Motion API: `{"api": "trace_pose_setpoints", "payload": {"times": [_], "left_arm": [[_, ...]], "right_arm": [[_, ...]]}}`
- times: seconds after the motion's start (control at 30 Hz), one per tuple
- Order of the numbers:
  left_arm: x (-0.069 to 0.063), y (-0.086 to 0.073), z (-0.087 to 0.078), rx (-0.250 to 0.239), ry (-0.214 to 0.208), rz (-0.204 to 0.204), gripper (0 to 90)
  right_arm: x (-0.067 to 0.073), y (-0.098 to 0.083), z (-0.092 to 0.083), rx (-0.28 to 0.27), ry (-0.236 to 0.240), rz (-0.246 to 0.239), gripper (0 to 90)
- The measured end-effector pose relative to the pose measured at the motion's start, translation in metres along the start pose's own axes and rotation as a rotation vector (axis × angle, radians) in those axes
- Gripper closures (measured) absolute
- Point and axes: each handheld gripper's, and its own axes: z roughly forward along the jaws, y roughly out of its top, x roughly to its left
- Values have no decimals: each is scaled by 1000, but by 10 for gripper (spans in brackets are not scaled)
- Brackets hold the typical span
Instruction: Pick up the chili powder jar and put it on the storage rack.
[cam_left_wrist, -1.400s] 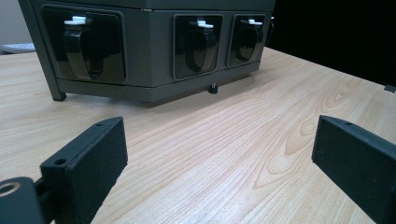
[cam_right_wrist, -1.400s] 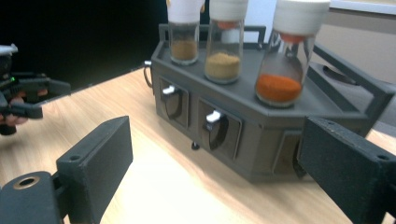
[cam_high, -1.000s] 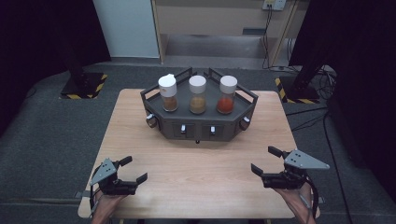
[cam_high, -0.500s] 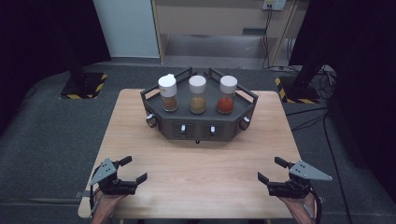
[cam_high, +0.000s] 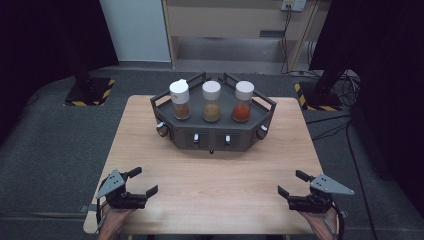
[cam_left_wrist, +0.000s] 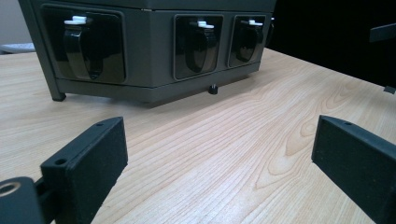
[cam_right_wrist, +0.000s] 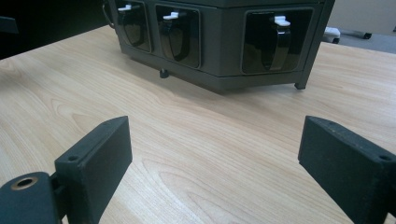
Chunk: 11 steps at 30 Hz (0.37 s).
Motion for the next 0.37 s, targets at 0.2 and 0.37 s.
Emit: {"api": "trace_pose_setpoints", "payload": {"times": [0.2,0.37], "left_arm": [[1,0,0,-3,-5,2,25],[1,-1,0,-5,-7,1,25]], "right_arm": [[1,-1,-1,-2,-3,-10,96],[1,-1,0,10,0,-7,94]]}}
